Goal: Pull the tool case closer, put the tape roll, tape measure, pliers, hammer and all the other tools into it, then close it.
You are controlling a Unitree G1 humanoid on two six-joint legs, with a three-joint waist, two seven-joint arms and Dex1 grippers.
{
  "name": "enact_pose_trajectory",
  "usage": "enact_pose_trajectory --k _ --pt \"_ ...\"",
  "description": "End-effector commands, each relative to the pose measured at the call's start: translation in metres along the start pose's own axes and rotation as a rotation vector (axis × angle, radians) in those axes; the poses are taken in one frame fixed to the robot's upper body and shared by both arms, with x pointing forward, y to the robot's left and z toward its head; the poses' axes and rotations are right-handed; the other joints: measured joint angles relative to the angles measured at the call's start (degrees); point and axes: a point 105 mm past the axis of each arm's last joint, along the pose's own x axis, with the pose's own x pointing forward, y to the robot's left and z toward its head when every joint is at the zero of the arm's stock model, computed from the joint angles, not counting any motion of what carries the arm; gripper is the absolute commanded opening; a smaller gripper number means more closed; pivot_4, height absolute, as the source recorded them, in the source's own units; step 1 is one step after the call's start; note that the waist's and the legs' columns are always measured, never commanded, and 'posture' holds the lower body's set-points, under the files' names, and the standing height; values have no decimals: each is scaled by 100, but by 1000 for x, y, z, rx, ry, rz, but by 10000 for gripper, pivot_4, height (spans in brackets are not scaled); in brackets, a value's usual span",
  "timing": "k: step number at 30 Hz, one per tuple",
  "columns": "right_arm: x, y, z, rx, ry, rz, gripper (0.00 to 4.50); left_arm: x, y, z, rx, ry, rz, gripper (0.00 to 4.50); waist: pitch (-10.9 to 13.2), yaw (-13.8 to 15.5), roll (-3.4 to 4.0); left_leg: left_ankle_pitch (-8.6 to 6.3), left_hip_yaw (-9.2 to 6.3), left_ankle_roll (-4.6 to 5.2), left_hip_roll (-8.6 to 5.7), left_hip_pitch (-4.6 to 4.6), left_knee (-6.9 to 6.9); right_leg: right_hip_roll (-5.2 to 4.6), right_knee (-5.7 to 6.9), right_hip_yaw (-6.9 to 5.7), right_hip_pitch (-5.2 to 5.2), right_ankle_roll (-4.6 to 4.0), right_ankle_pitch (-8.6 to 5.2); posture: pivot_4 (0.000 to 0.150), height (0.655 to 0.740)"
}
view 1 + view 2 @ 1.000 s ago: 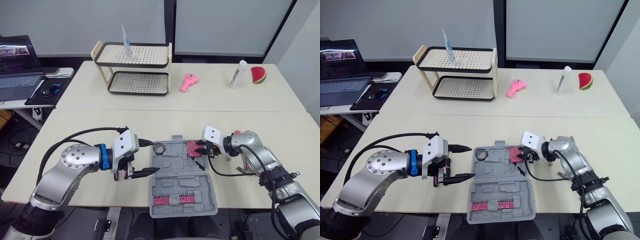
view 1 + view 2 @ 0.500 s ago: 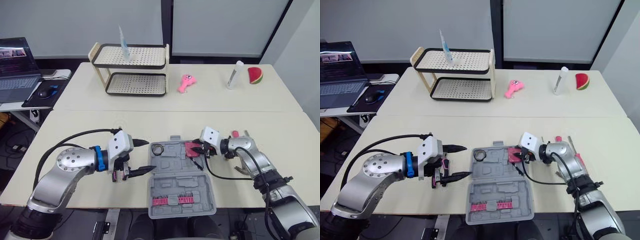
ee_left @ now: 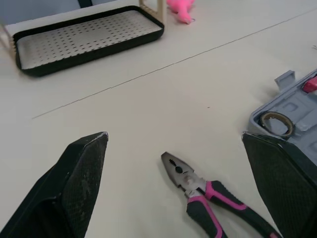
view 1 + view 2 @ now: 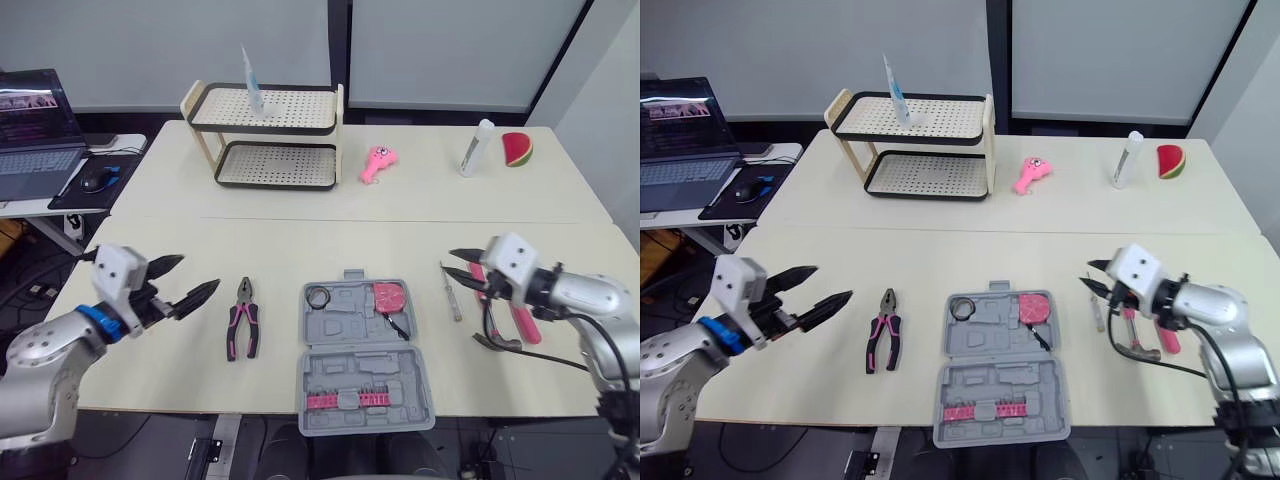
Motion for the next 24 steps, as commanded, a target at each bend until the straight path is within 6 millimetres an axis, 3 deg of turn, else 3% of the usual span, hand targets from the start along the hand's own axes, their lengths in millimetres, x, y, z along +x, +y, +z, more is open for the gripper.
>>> enact_pose_trajectory --k 1,7,10,14,19,24 --pt "-38 -12 -3 44 3 -121 16968 -24 11 -8 -45 -13 95 45000 0 2 0 0 0 0 0 -1 -1 0 -3 0 0 0 0 1500 7290" --pt "-85 10 -46 139 123 -173 27711 -55 8 -49 -172 44 251 45000 -1 7 -1 -1 -10 1 2 23 -5 -1 -41 9 55 0 0 1500 7290" --pt "-97 26 -64 180 174 -163 32771 -65 -3 -65 -217 74 290 45000 -3 6 -2 -2 -15 1 3 41 -12 -1 -66 6 83 0 0 1500 7290" --pt "-105 39 -83 231 233 -145 44771 -71 -14 -76 -235 102 307 45000 -4 6 -4 -2 -14 1 2 42 -13 -2 -69 6 86 -1 0 1500 7290" --pt "-105 39 -90 228 254 -138 44771 -70 -19 -78 -239 103 311 45000 -7 6 -1 -2 -14 1 1 46 -13 -1 -69 7 90 -1 0 1500 7290" --pt "-94 28 -76 180 208 -110 44771 -68 -27 -76 -249 98 303 45000 -8 3 2 -2 -10 0 1 46 -15 0 -72 10 90 -1 0 1500 7290"
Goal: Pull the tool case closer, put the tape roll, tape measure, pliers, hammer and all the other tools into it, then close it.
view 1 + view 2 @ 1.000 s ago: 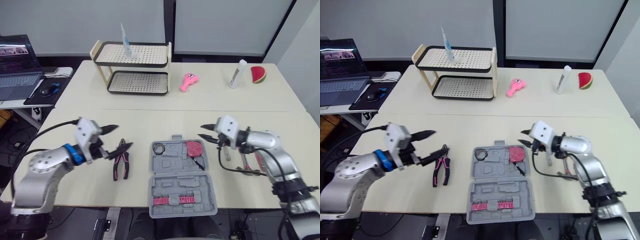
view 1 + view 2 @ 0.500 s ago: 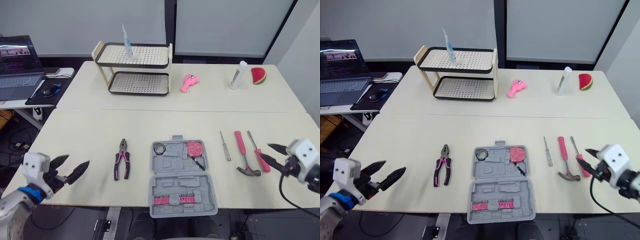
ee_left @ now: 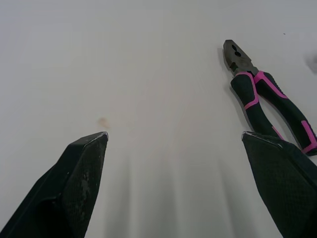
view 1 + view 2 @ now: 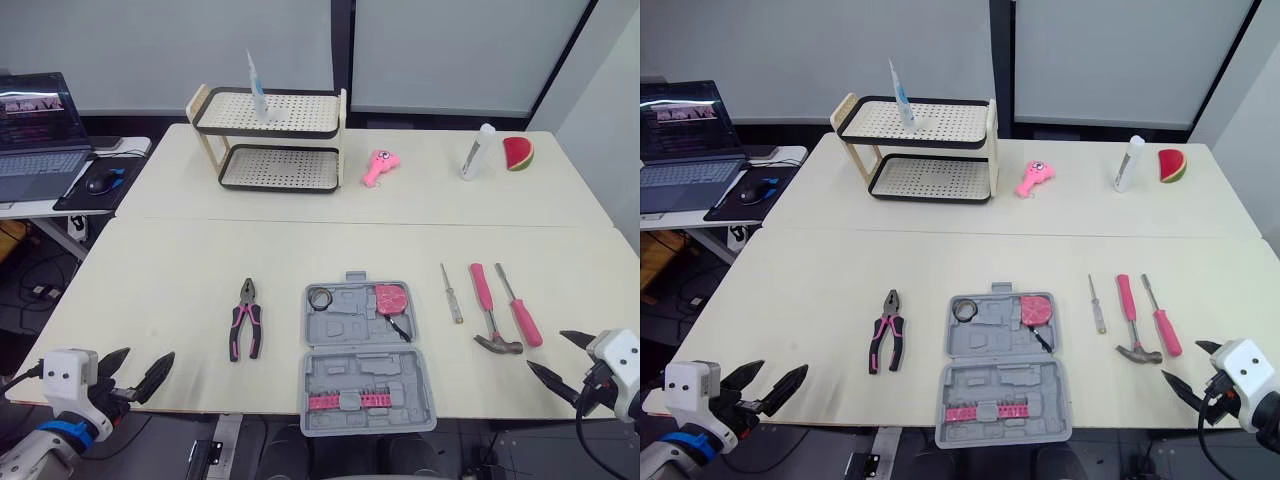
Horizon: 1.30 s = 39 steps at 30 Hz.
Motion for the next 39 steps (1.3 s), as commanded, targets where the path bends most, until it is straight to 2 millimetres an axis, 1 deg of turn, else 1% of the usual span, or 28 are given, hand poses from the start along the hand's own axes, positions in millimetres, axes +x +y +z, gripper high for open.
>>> enact_pose_trajectory --k 1,7,9,15,21,24,27,32,35,39 --pt "3 -7 25 -79 -58 27 44771 -1 -9 6 13 -23 -14 45000 0 0 0 0 1 0 0 0 0 0 0 0 0 0 0 1500 7290" --pt "17 -3 65 -191 -132 182 44771 -3 -22 4 -14 -29 -12 45000 1 4 -2 0 -3 0 0 0 0 3 -1 -4 2 0 0 1500 7290" --pt "20 -2 74 -217 -145 227 44771 -4 -26 3 -19 -29 -11 45000 1 6 -2 0 -1 0 0 -1 1 3 -2 -2 3 0 0 1500 7290" --pt "26 18 119 -338 -196 489 44771 -7 -41 4 -35 -51 12 45000 2 9 -3 0 -5 0 0 -1 3 3 -3 -6 5 0 0 1500 7290" --pt "26 40 146 -434 -224 681 44771 -7 -54 9 -36 -75 36 45000 3 9 -5 0 -4 0 -2 -6 6 3 -6 -6 4 0 0 1500 7290" --pt "30 47 162 -473 -249 733 44771 -5 -62 12 -39 -85 45 45000 4 5 -7 0 0 0 -4 -6 9 3 -7 -2 3 0 0 1500 7290" --pt "35 56 174 -493 -262 768 44771 -1 -65 12 -34 -86 76 45000 5 3 -7 0 -3 0 -2 -6 8 3 -7 -5 2 0 0 1500 7290" --pt "36 73 186 -480 -254 847 44771 16 -70 15 -48 -87 132 45000 5 40 -6 0 -7 0 -5 -16 11 3 -7 -10 -2 0 0 1500 7290" --pt "38 77 191 -485 -257 862 44771 27 -76 19 -65 -94 141 45000 5 41 -4 0 -2 0 -14 -20 12 3 -9 -7 -4 1 1 1500 7290" --pt "44 77 194 -511 -257 852 44771 42 -83 20 -90 -81 159 45000 5 38 -4 0 0 0 -14 -22 12 3 -9 -6 -10 1 1 1500 7290"
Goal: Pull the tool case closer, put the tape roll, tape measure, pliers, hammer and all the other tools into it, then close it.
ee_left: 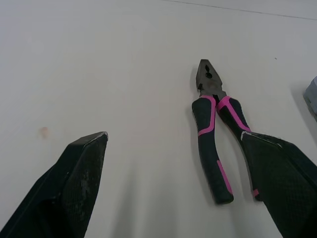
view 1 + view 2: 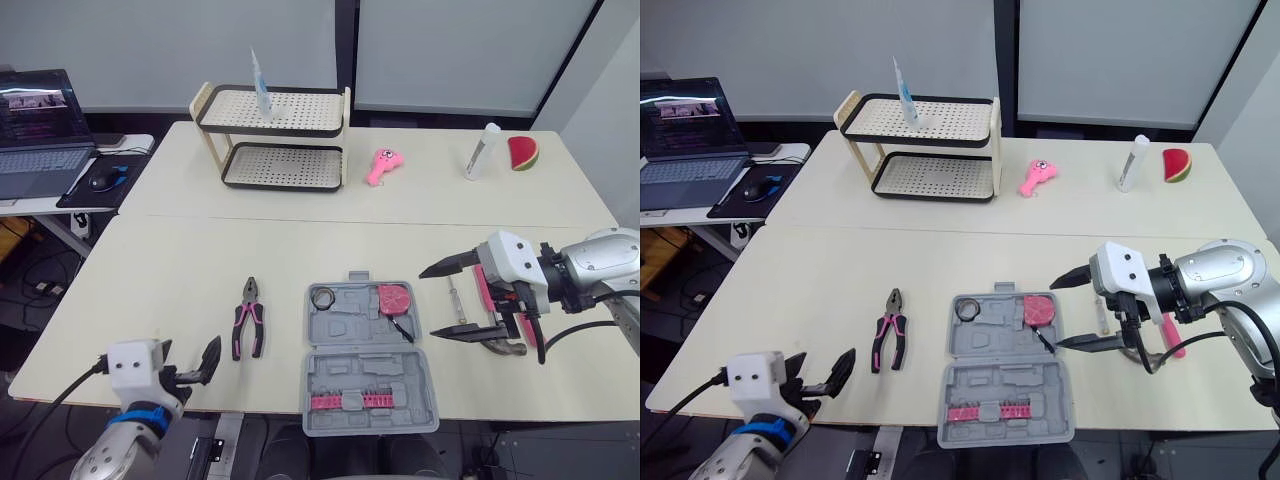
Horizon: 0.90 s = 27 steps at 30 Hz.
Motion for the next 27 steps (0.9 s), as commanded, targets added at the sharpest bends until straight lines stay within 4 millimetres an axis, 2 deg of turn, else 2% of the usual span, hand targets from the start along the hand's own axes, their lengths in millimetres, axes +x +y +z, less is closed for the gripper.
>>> enact_pose_trajectory --k 1,15,22,27 --pt "1 -3 4 -42 14 -5 44771 9 -9 6 -15 -13 22 45000 1 0 -3 0 0 0 0 -1 1 0 0 -1 0 0 0 1500 7290" --pt "12 4 6 -39 6 59 44771 66 -44 -6 6 135 94 45000 1 55 -4 1 -8 -1 1 -6 9 3 5 -9 -1 0 0 1500 7290" --pt "15 5 8 -40 -4 71 44771 77 -47 -15 -9 211 124 45000 2 71 -5 1 -8 -1 2 -8 11 3 5 -9 -2 0 1 1500 7290" --pt "17 -3 13 -34 -36 39 44771 78 -44 -25 -12 277 139 45000 1 77 -5 1 -9 -1 2 -7 12 2 6 -9 -2 0 1 1500 7290"
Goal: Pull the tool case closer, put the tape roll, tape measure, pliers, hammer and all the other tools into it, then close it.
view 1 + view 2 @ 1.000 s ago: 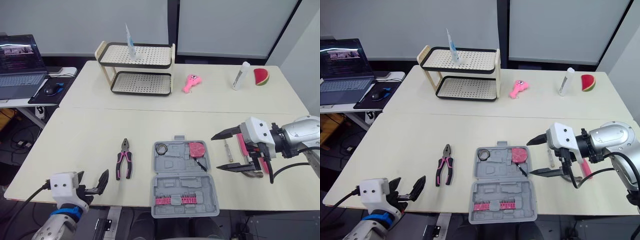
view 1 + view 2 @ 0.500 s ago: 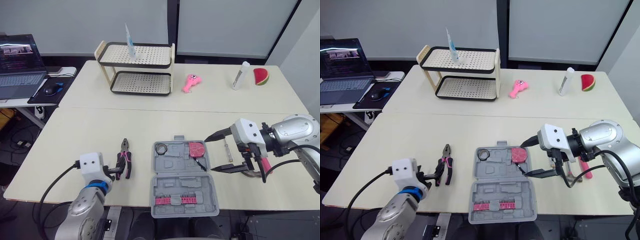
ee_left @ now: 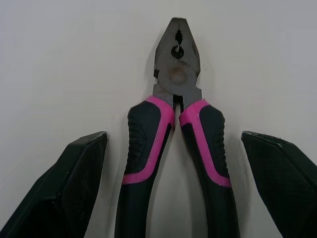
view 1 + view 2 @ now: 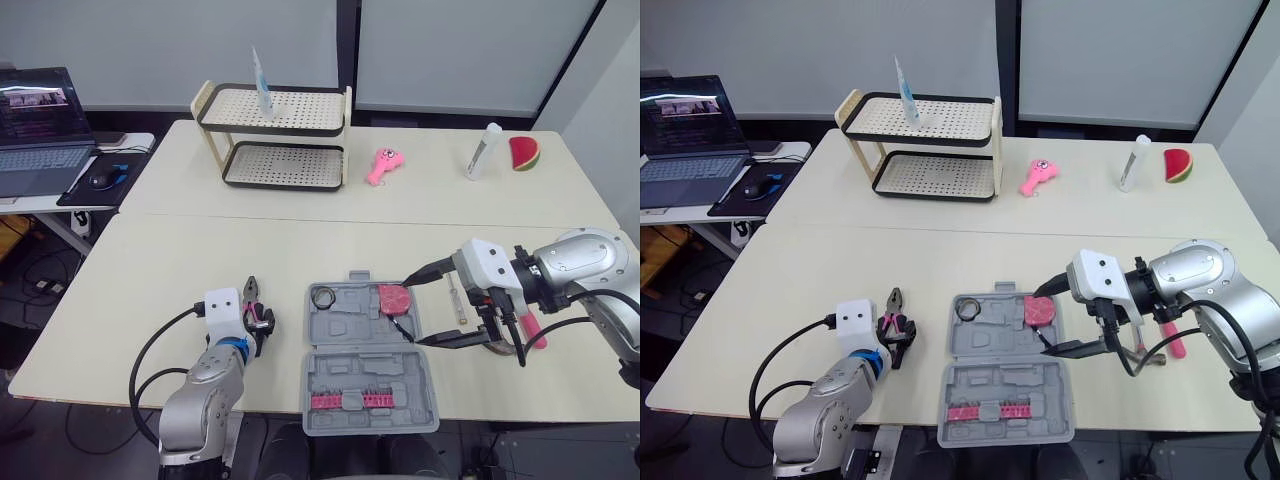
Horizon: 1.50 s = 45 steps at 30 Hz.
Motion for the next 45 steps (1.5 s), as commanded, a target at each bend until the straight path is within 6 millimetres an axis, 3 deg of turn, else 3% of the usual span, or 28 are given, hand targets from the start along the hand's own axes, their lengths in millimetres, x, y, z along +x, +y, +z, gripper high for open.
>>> enact_pose_trajectory --k 1,4,11,21,30,38,45 --pt "-1 -7 11 -29 -29 -30 44771 2 5 -5 -5 38 17 45000 -1 4 1 0 1 0 0 1 0 0 1 0 0 0 0 1500 7290" --pt "0 -10 13 -21 -47 -56 44962 5 8 -8 14 56 15 43159 -1 25 2 0 0 -1 0 1 0 0 1 -1 1 0 0 1500 7290" --pt "-1 -12 13 -16 -48 -78 45000 7 17 -18 27 99 12 26134 -6 27 10 1 -2 -1 0 5 0 -2 2 -1 3 0 0 1500 7290" --pt "-10 -38 12 -49 -50 -234 45000 1 28 -15 47 77 33 26121 -7 15 11 0 1 -1 2 9 -2 -3 2 1 3 0 0 1500 7290" --pt "-9 -39 9 -60 -46 -270 45000 -5 41 -8 77 36 64 26120 -6 2 10 0 4 -1 8 8 -7 -6 1 2 -3 0 0 1500 7290" --pt "-13 -37 10 -55 -60 -312 45000 -22 43 30 209 -101 -37 26119 -2 11 4 1 -5 -1 9 -6 -7 -6 1 0 -13 -1 0 1500 7290" --pt "-20 -30 10 -31 -62 -359 45000 -42 27 69 583 -218 -346 26118 8 31 0 1 -8 -3 0 -8 -7 -22 -2 -6 -12 -2 1 1500 7290"
